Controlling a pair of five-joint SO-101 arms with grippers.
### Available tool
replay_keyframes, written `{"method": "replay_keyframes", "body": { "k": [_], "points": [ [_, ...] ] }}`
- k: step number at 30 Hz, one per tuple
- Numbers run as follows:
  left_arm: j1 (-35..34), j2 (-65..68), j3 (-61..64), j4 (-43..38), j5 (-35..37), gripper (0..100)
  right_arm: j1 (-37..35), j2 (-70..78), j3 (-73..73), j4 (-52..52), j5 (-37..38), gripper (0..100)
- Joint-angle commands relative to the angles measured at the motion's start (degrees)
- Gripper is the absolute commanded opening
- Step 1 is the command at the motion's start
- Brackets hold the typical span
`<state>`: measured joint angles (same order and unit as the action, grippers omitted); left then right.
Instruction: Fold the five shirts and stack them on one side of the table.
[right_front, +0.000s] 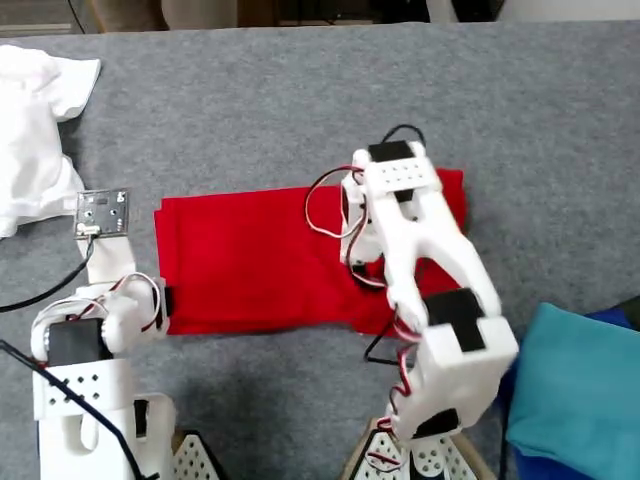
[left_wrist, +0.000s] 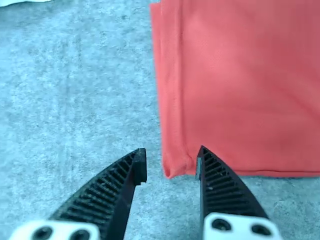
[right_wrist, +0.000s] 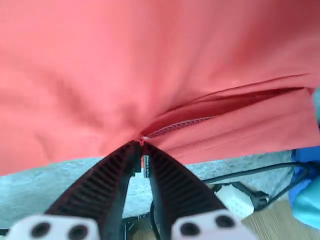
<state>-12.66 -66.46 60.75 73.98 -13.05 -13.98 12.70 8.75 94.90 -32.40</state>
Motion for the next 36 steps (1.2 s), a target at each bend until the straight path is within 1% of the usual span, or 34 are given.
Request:
{"method": "replay_keyframes", "body": {
  "k": [1,7,12,19,22,26,29,33,36],
  "points": [
    [-1.9,-0.6,-0.5,-0.4,-1.9,18,0.5,-8.3,-1.0,0.9,-0.3,0.5],
    [-3.0,-0.9,-0.6,-0.5,-2.2,18,0.7,-14.5,3.5,4.0,-0.1,0.5],
    [-3.0,-0.9,-0.6,-0.5,-2.1,18,0.4,-19.8,10.0,4.3,4.6,0.5],
    [-3.0,-0.9,-0.6,-0.4,-2.0,18,0.0,-26.1,23.0,3.8,10.5,0.5],
    [-2.7,-0.9,-0.6,-0.4,-2.1,18,-0.7,-28.4,24.7,2.5,12.1,0.5],
    [-2.7,-0.9,-0.6,-0.2,-2.1,18,-5.0,-31.5,25.8,2.4,12.3,0.6],
    [-2.7,-0.9,-1.9,2.1,-2.2,18,-9.4,-33.7,26.2,2.3,12.7,0.6],
    [-2.9,-0.9,-4.3,3.5,-2.2,18,-16.2,-36.8,26.3,2.5,18.0,0.9],
    [-2.9,-0.9,-5.2,3.6,-2.2,18,-20.4,-38.9,26.4,2.7,20.6,0.9]
  ]
}}
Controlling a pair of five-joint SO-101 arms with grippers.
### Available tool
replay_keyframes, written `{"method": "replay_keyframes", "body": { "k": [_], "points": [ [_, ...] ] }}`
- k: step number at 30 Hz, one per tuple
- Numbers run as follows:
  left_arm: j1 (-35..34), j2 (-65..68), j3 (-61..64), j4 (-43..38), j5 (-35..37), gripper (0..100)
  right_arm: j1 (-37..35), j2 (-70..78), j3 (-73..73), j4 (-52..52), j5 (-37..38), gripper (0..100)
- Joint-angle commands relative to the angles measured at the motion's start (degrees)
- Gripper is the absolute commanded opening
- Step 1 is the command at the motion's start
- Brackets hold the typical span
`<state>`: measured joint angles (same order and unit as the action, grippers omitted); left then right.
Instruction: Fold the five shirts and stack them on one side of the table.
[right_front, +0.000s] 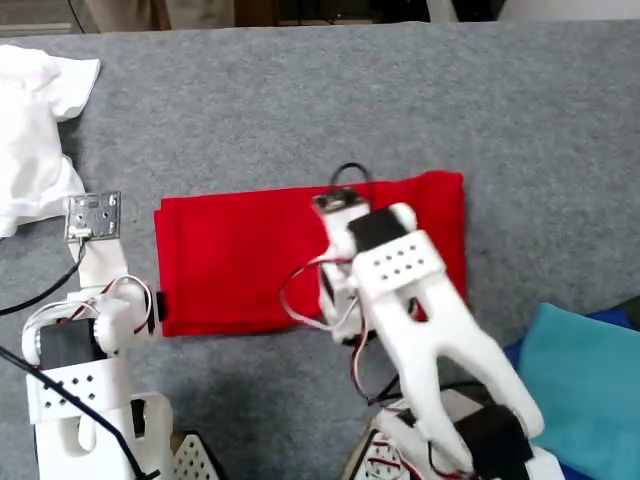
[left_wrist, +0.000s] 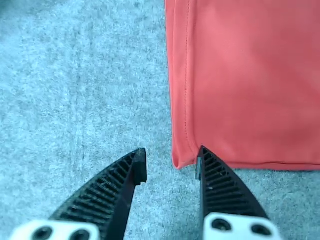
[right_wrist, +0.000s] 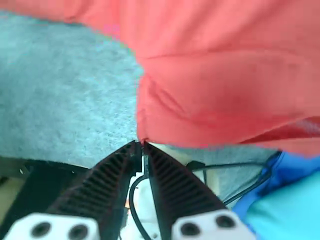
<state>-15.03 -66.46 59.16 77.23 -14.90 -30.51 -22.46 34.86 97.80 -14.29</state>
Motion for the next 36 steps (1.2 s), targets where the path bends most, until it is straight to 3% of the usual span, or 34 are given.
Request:
{"method": "replay_keyframes", "body": {
  "k": [1,11,14,17,21,24,26,31,36],
  "points": [
    [-0.5,-0.9,-3.7,0.4,-0.4,18,-4.7,-4.4,0.3,-0.2,3.5,0.9],
    [-0.7,-0.9,-3.7,1.0,-0.4,18,-5.8,-8.0,0.3,1.8,21.8,21.5],
    [-0.7,-0.9,-3.7,2.0,-0.4,18,-1.9,-9.2,-0.1,0.2,28.0,24.9],
    [-0.7,-0.9,-3.7,1.5,0.2,18,7.3,-9.2,0.0,-6.8,31.6,25.3],
    [-0.5,-0.5,-4.7,-3.3,5.5,18,22.7,-7.1,-0.1,-23.9,32.0,23.8],
    [0.9,-0.3,-6.5,-6.4,8.6,18,29.0,-2.2,-1.4,-31.7,31.9,10.4],
    [3.2,-0.3,-7.3,-8.1,10.5,18,31.2,2.3,-3.3,-33.8,31.8,0.0],
    [11.2,4.2,-7.4,-12.8,13.7,18,32.7,15.3,-12.3,-34.5,26.9,4.0],
    [14.1,19.6,-10.7,-20.4,16.4,17,32.2,28.8,-24.0,-34.5,21.2,4.0]
  ]
}}
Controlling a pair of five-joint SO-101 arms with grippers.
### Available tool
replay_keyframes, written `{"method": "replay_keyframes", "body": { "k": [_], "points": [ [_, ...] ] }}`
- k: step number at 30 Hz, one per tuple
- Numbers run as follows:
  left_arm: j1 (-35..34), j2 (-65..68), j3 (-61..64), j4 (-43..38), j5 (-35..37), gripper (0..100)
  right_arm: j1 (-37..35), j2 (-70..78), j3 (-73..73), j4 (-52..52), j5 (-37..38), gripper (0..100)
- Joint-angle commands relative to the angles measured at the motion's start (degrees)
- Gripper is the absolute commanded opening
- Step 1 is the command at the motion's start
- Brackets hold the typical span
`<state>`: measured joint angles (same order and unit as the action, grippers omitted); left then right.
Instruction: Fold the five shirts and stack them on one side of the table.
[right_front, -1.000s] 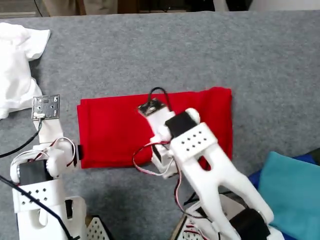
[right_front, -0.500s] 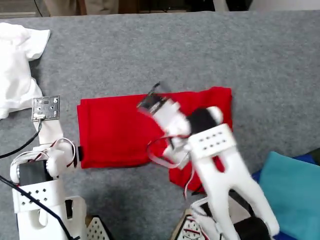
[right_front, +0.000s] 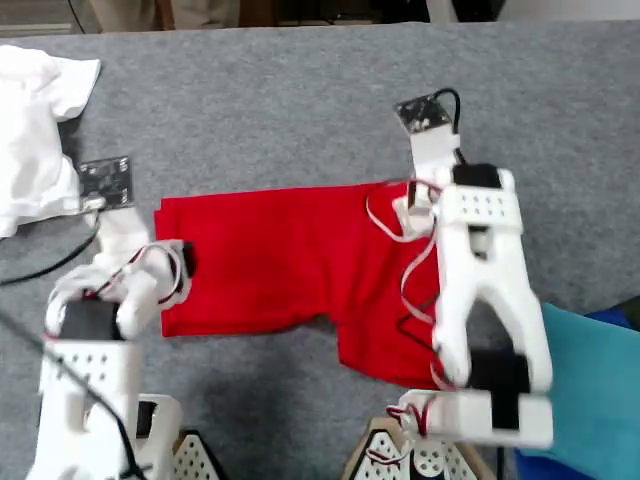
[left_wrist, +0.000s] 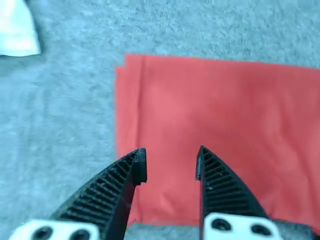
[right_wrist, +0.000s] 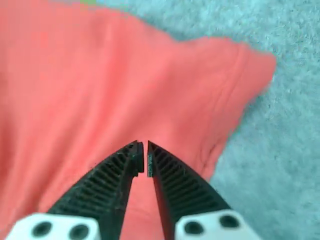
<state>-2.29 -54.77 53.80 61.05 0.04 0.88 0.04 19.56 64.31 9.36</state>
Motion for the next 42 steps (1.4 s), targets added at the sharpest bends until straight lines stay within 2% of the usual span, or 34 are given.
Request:
{"method": "replay_keyframes", "body": {
  "k": [1,8,14,16,31,42],
  "points": [
    [1.3,11.7,-6.9,-5.5,1.7,17,0.8,9.3,-11.2,-1.0,-2.9,4.0],
    [1.4,37.8,-20.0,-11.8,5.3,17,1.2,30.1,-28.3,-0.6,-3.3,4.0],
    [1.1,55.3,-31.0,-12.0,5.6,4,1.3,40.2,-38.6,-0.4,-3.3,4.0],
    [1.0,58.7,-33.4,-11.9,5.5,2,1.4,41.7,-40.6,-0.4,-3.3,4.0],
    [0.2,79.7,-52.3,-11.1,5.6,2,4.2,49.5,-54.4,-0.8,-3.3,4.0],
    [-1.7,87.8,-69.7,-0.7,5.6,2,5.9,51.6,-65.8,-0.4,-3.2,4.0]
  ]
}}
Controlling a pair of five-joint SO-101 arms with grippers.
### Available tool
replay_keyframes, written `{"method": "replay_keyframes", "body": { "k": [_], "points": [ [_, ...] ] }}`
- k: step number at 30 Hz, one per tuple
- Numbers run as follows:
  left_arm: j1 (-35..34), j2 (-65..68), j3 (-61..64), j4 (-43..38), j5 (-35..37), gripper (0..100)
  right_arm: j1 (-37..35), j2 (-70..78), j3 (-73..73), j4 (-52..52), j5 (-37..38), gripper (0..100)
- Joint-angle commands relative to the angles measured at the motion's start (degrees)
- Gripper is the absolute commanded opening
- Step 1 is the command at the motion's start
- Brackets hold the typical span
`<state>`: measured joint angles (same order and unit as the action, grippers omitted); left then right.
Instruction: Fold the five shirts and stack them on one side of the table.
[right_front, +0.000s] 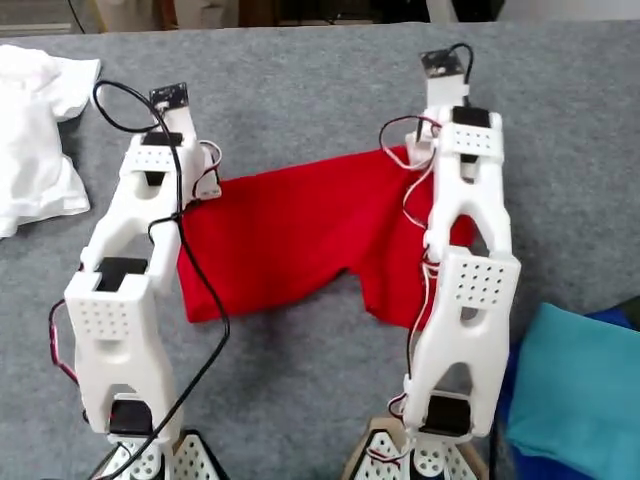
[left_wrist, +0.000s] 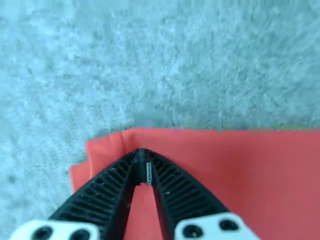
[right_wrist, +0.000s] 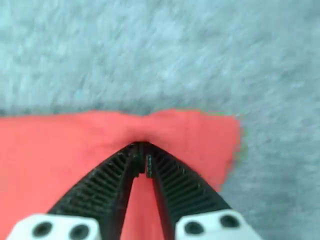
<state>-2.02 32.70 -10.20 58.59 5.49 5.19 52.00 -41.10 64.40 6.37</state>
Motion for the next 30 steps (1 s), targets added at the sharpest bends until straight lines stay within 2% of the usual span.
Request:
{"method": "replay_keyframes", "body": {
  "k": [1,9,16,23,27,30],
  "points": [
    [-2.3,0.9,-6.9,2.6,0.2,2,1.8,-0.5,-5.6,0.0,-0.2,4.0],
    [-3.3,3.6,-13.0,9.1,0.2,2,2.9,-0.2,-12.4,8.4,-0.4,4.4],
    [-3.2,3.5,-14.2,12.8,-0.1,2,3.6,-0.2,-14.9,11.2,-4.7,5.4],
    [-3.3,3.5,-14.2,14.5,-0.2,2,3.6,-0.2,-15.0,14.6,-6.1,24.2],
    [-3.3,3.6,-14.2,14.5,-0.2,2,3.5,-0.1,-14.5,14.2,-6.2,21.7],
    [-3.3,3.6,-14.2,14.3,-0.2,2,3.5,1.3,-15.0,13.8,-6.2,15.0]
  ]
}}
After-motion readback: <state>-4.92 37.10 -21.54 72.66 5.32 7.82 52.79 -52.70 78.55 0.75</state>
